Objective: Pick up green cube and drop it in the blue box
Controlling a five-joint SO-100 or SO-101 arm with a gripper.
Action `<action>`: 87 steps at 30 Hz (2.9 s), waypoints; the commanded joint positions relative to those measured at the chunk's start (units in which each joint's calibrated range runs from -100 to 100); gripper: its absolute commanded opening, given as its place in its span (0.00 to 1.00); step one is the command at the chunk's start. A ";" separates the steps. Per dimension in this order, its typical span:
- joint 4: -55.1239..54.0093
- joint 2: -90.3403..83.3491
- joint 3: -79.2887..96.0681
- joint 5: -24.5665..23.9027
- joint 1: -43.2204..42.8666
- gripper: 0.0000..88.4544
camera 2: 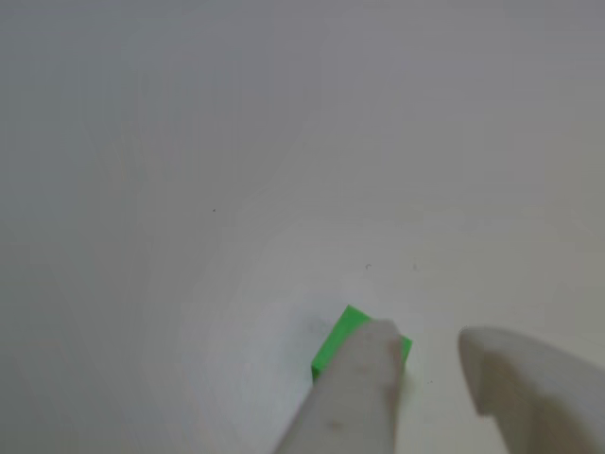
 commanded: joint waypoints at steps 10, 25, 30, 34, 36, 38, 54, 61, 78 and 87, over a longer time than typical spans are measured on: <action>-1.45 6.52 -10.56 0.20 -0.40 0.09; -1.45 6.69 -10.74 -0.24 -0.40 0.09; -1.45 6.77 -10.74 0.05 -0.40 0.09; -1.37 6.77 -10.74 0.10 -0.40 0.09; -1.37 7.11 -10.83 0.15 -0.40 0.09; -1.37 8.95 -12.28 0.00 -0.33 0.09; -0.38 28.34 -31.61 -2.44 -0.25 0.09; 2.50 28.42 -31.79 -10.79 -0.25 0.09; 21.87 37.70 -45.70 -14.11 -0.04 0.09; 22.11 39.95 -46.43 -13.92 -0.11 0.10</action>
